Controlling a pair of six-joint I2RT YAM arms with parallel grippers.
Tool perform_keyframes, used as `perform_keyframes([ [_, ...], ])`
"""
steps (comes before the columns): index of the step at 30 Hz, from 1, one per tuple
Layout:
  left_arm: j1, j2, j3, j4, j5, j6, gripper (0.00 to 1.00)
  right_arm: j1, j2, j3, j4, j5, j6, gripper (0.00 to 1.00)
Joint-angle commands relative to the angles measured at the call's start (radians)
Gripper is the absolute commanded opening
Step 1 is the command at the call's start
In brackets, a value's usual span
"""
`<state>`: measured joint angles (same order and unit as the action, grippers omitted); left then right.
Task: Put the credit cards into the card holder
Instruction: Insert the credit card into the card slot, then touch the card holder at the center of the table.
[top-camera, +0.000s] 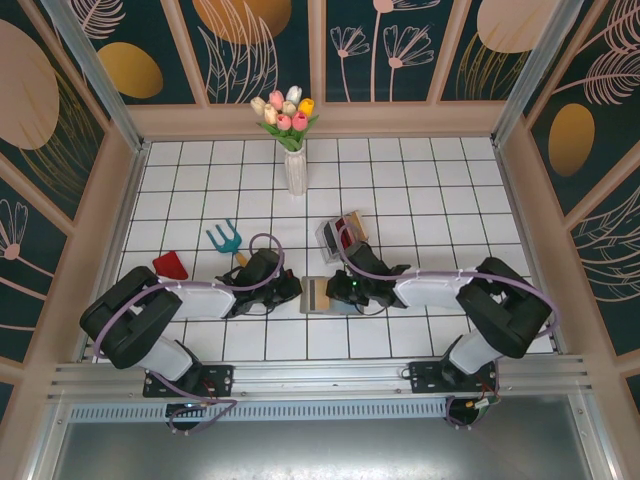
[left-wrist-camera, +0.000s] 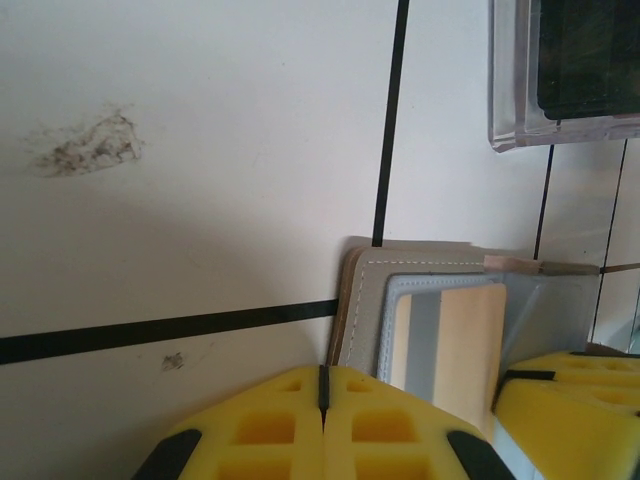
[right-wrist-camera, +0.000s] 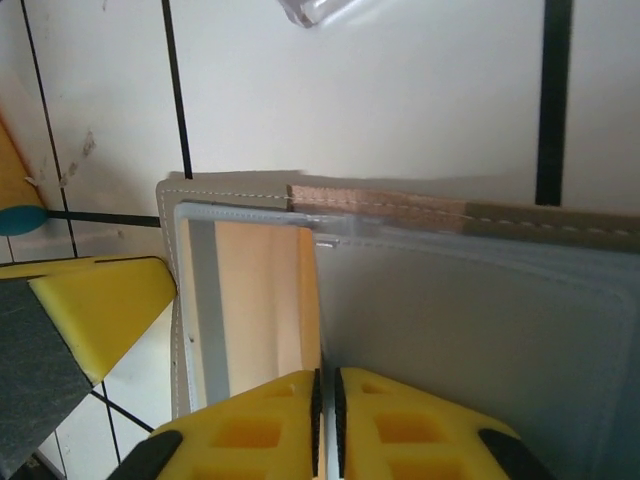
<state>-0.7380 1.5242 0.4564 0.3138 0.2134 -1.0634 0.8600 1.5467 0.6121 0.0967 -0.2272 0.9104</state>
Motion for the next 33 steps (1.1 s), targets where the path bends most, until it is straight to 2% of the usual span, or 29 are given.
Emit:
perform_keyframes([
  [1, -0.01, 0.047, 0.0, -0.068, 0.014, 0.014, 0.03, 0.013, 0.052, 0.045, 0.013, -0.056, -0.021, 0.12],
  [5, -0.01, 0.041, 0.001, -0.07, 0.008, 0.011, 0.04, 0.02, 0.055, 0.077, -0.013, -0.043, -0.037, 0.11],
  [8, -0.009, 0.021, 0.002, -0.108, -0.03, 0.011, 0.06, 0.02, 0.025, 0.096, -0.101, 0.03, -0.045, 0.14],
  [11, -0.01, -0.028, 0.009, -0.166, -0.078, 0.016, 0.12, 0.018, -0.022, 0.098, -0.154, 0.064, -0.059, 0.18],
  [13, -0.01, -0.07, 0.022, -0.214, -0.109, 0.024, 0.19, 0.018, -0.061, 0.098, -0.19, 0.088, -0.066, 0.2],
  [17, -0.01, -0.145, 0.06, -0.285, -0.145, 0.04, 0.23, 0.016, -0.092, 0.11, -0.262, 0.137, -0.079, 0.22],
  [20, -0.018, -0.184, 0.089, -0.248, -0.106, 0.06, 0.24, 0.016, -0.087, 0.119, -0.302, 0.167, -0.085, 0.21],
  [25, -0.044, -0.17, 0.134, -0.115, 0.026, 0.082, 0.23, 0.015, -0.071, 0.113, -0.277, 0.148, -0.081, 0.16],
  [31, -0.053, 0.011, 0.172, -0.009, 0.18, 0.085, 0.2, 0.014, -0.037, 0.107, -0.266, 0.144, -0.076, 0.13],
  [33, -0.057, 0.072, 0.184, -0.039, 0.154, 0.076, 0.17, 0.016, -0.029, 0.107, -0.28, 0.154, -0.078, 0.13],
])
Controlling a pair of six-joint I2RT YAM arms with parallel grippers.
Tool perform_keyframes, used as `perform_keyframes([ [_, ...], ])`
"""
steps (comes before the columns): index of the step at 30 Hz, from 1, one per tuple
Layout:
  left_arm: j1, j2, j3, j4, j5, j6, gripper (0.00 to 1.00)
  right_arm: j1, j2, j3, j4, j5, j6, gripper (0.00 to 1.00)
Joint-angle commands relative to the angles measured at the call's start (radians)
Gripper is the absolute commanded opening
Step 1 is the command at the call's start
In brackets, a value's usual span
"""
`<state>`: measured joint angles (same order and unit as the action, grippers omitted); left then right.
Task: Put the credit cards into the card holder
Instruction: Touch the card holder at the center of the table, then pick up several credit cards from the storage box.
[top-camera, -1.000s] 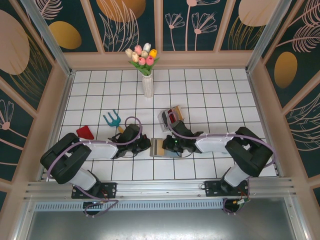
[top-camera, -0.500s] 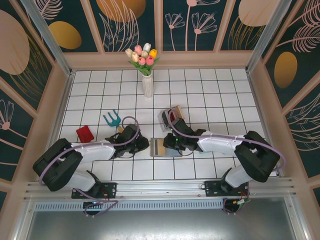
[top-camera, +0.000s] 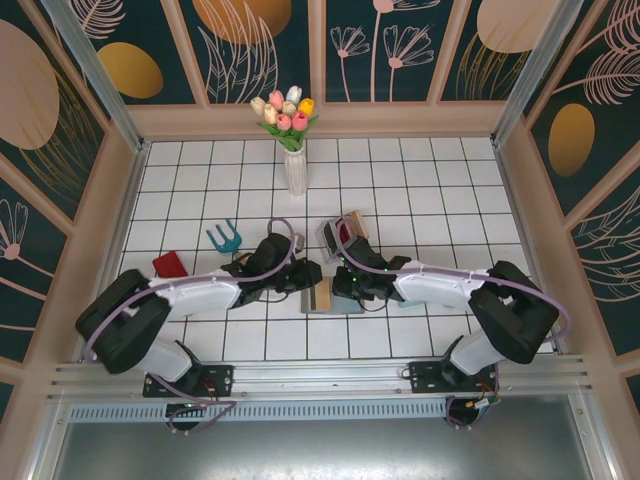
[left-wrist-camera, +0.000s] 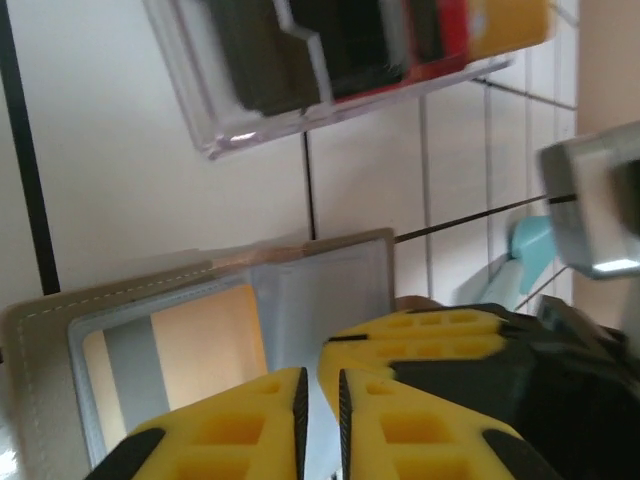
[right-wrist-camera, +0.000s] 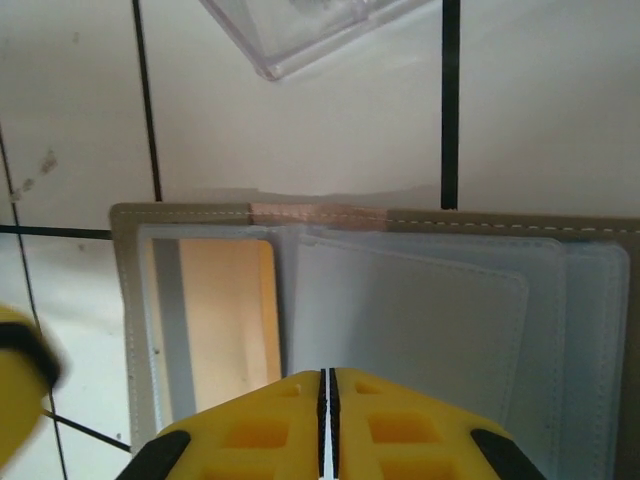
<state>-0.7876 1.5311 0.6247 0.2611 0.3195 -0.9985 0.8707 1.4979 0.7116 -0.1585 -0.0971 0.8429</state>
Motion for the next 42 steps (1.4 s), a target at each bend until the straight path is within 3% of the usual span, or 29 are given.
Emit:
perform_keyframes([
  [1, -0.009, 0.084, 0.016, -0.002, 0.034, 0.008, 0.17, 0.004, 0.021, 0.006, -0.032, 0.029, -0.012, 0.13],
  [11, -0.008, 0.156, -0.027, -0.108, -0.076, 0.026, 0.12, -0.021, -0.034, -0.022, -0.246, 0.182, -0.056, 0.12],
  [16, -0.009, 0.148, -0.025, -0.086, -0.056, 0.033, 0.13, -0.053, -0.102, -0.033, -0.216, 0.151, -0.078, 0.14],
  [24, -0.008, 0.037, 0.017, -0.099, -0.053, 0.037, 0.22, -0.058, -0.185, 0.112, -0.189, 0.155, -0.147, 0.23],
  [26, -0.008, 0.0, 0.026, -0.121, -0.095, 0.028, 0.25, -0.067, -0.152, 0.167, -0.212, 0.181, -0.193, 0.29],
  [32, 0.013, -0.061, 0.043, -0.189, -0.233, -0.011, 0.34, -0.069, 0.056, 0.375, -0.319, 0.288, -0.324, 0.3],
  [42, 0.114, -0.075, 0.042, -0.128, -0.207, -0.067, 0.41, -0.065, 0.335, 0.633, -0.408, 0.414, -0.444, 0.32],
])
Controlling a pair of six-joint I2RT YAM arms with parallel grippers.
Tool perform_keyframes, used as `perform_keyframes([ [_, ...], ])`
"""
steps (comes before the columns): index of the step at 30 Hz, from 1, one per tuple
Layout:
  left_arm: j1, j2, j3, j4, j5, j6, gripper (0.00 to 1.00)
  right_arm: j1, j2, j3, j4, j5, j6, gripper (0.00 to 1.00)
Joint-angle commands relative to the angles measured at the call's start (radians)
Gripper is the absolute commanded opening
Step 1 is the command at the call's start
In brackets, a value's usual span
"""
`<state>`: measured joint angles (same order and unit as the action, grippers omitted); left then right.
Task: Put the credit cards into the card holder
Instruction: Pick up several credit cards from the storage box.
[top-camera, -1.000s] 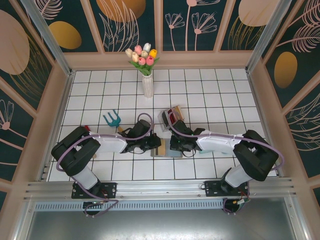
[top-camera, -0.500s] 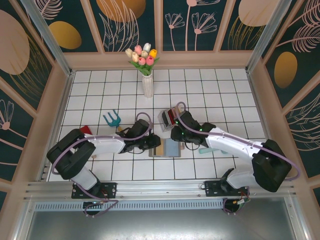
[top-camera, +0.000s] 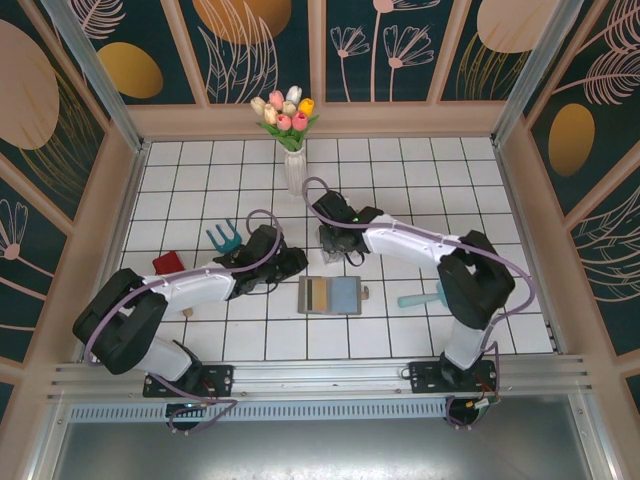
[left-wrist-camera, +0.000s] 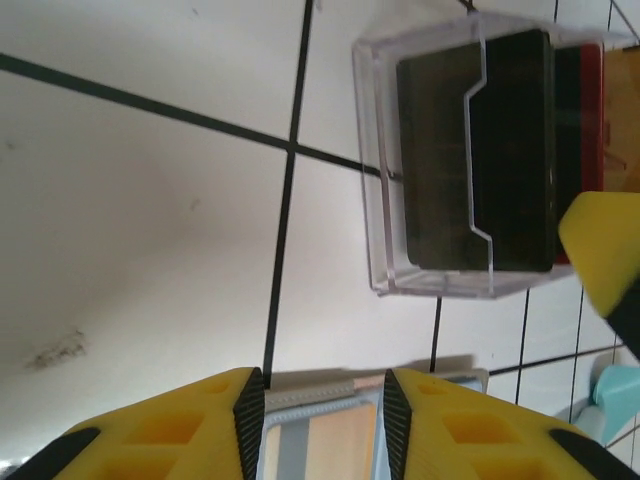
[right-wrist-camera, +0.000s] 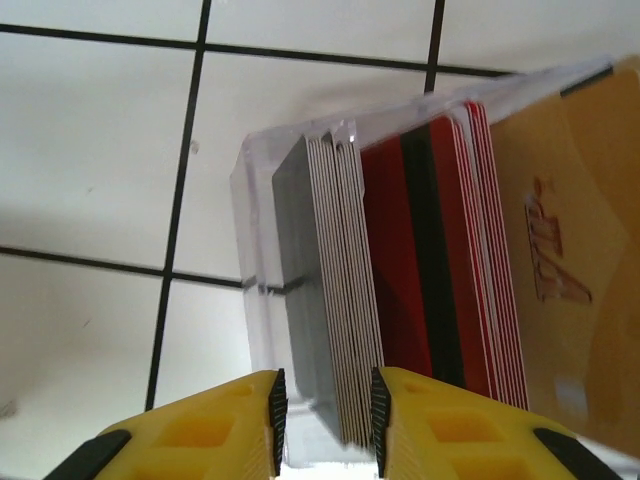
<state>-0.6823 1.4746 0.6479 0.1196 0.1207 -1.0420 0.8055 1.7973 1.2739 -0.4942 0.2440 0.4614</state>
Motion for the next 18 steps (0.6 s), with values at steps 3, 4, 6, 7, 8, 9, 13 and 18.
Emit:
perform_keyframes([
  [3, 0.013, -0.016, 0.022, 0.024, -0.019, -0.038, 0.42, 0.001, 0.09, 0.128, -0.108, 0.114, -0.081, 0.33],
  [4, 0.013, -0.017, 0.022, 0.025, -0.023, -0.039, 0.42, 0.001, 0.105, 0.142, -0.119, 0.126, -0.085, 0.33],
  [6, 0.014, -0.022, 0.017, 0.024, -0.035, -0.044, 0.43, 0.001, 0.132, 0.164, -0.132, 0.134, -0.094, 0.34],
  [7, 0.015, -0.025, 0.015, 0.024, -0.04, -0.047, 0.43, 0.001, 0.14, 0.171, -0.134, 0.134, -0.099, 0.34],
  [8, 0.017, -0.028, 0.011, 0.023, -0.043, -0.047, 0.43, 0.003, 0.15, 0.178, -0.138, 0.139, -0.102, 0.35],
  [9, 0.018, -0.028, 0.009, 0.023, -0.046, -0.047, 0.43, 0.005, 0.159, 0.184, -0.141, 0.142, -0.106, 0.35],
  [13, 0.018, -0.039, -0.004, 0.025, -0.053, -0.053, 0.43, 0.014, 0.194, 0.208, -0.16, 0.183, -0.12, 0.35],
  [18, 0.02, -0.056, -0.026, 0.038, -0.065, -0.07, 0.43, 0.032, 0.243, 0.238, -0.201, 0.279, -0.125, 0.35],
])
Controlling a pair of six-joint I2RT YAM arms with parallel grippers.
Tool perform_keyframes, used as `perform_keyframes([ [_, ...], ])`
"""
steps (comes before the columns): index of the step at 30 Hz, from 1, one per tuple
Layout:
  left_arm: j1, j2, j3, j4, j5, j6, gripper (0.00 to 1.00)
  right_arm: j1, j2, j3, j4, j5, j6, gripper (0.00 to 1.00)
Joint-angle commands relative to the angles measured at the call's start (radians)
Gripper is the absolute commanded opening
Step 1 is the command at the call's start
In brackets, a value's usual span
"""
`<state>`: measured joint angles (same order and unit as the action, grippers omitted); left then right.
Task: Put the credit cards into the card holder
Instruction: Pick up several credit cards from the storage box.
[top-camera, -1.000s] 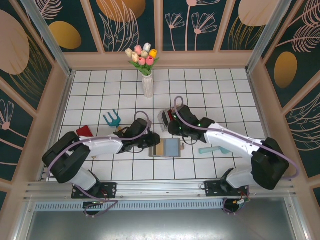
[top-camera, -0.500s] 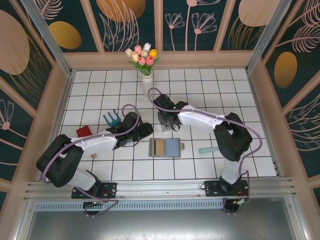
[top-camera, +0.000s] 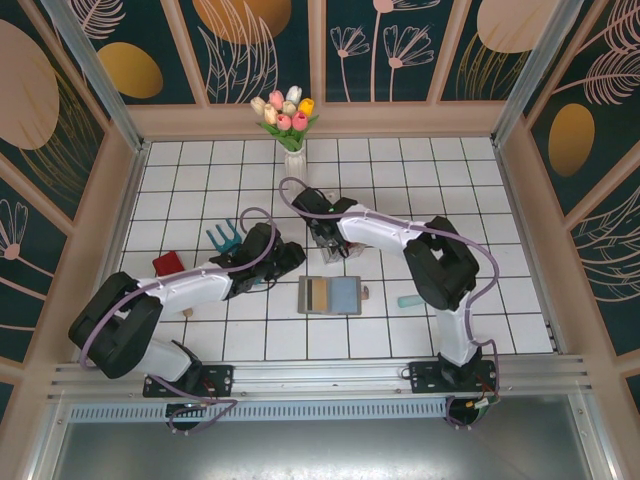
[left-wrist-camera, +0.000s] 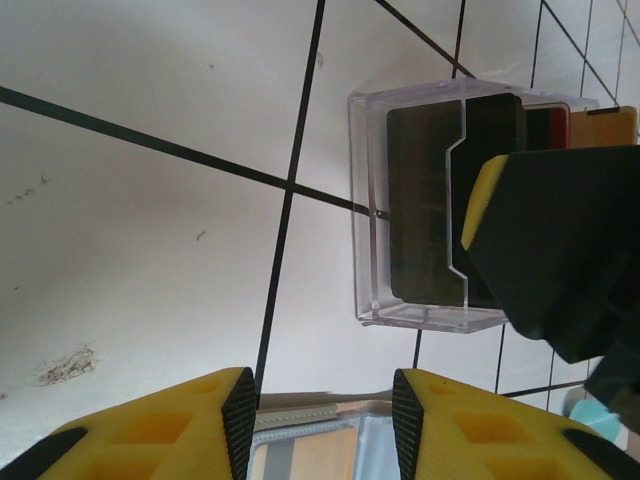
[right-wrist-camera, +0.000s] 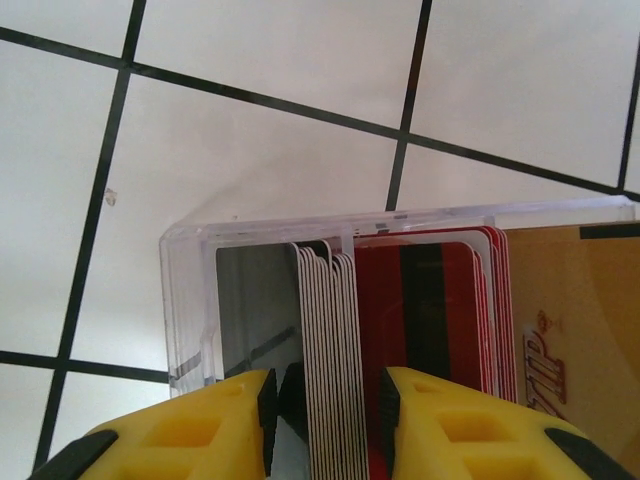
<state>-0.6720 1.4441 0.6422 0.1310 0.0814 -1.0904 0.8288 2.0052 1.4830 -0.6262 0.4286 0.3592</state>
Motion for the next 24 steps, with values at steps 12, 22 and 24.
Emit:
perform_keyframes([
  [12, 0.01, -0.039, -0.028, 0.027, -0.034, -0.023, 0.44, 0.026, 0.003, 0.059, -0.112, 0.186, -0.027, 0.31],
  [22, 0.01, -0.023, -0.026, 0.038, -0.016, -0.027, 0.44, 0.026, -0.019, 0.059, -0.115, 0.185, -0.035, 0.24],
  [24, 0.011, -0.023, -0.026, 0.039, -0.015, -0.026, 0.44, 0.025, -0.022, 0.057, -0.113, 0.191, -0.038, 0.24],
])
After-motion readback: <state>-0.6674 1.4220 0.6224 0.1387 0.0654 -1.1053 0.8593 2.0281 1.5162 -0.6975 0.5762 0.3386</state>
